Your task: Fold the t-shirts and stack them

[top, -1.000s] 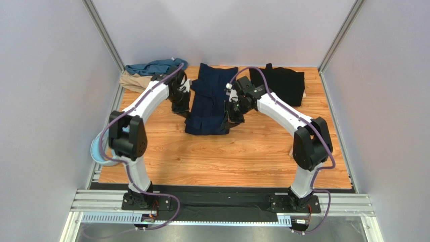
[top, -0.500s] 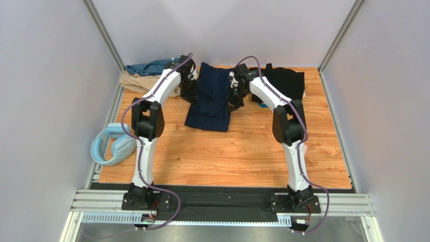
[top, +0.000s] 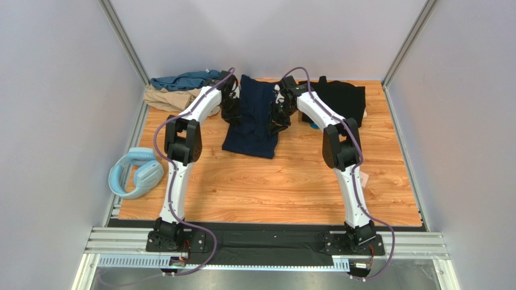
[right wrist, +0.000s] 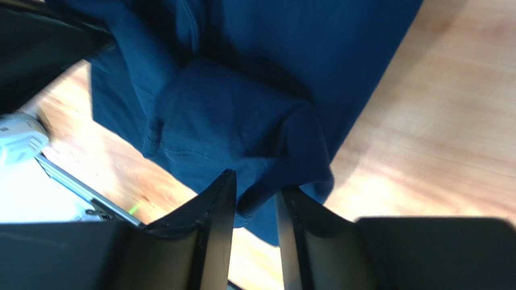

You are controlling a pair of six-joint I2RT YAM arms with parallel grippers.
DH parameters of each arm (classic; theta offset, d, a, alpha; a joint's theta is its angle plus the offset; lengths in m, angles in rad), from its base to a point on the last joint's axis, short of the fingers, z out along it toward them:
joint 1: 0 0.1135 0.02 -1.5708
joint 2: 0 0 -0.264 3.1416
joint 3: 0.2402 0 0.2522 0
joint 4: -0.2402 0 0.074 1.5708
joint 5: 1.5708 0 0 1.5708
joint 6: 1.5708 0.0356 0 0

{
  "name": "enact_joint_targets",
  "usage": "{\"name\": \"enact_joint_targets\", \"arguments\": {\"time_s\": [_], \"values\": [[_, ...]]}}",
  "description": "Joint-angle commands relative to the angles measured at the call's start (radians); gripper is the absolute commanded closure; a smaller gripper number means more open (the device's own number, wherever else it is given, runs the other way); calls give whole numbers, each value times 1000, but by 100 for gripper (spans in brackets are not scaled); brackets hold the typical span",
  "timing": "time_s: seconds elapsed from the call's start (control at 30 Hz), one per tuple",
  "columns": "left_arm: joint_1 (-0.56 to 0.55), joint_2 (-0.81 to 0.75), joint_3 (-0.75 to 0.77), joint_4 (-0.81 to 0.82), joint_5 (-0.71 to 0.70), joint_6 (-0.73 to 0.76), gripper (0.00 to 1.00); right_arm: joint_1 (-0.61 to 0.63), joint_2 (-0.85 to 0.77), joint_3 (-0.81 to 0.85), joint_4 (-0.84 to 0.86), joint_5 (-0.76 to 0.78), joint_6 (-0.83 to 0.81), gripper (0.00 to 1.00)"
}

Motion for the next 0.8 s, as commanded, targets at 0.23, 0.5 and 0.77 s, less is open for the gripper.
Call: {"name": "enact_joint_targets", "arguments": {"time_s": [0.23, 0.5, 0.77], "values": [[3, -32, 13, 37, -161, -58, 86, -69, 28, 177, 132, -45, 89, 63], [3, -49, 4, 77, -165, -71, 100, -86, 98, 238, 161, -99, 129, 98], [3, -43, 8, 119, -178, -70, 94, -99, 99, 194, 166, -114, 134, 68]]}}
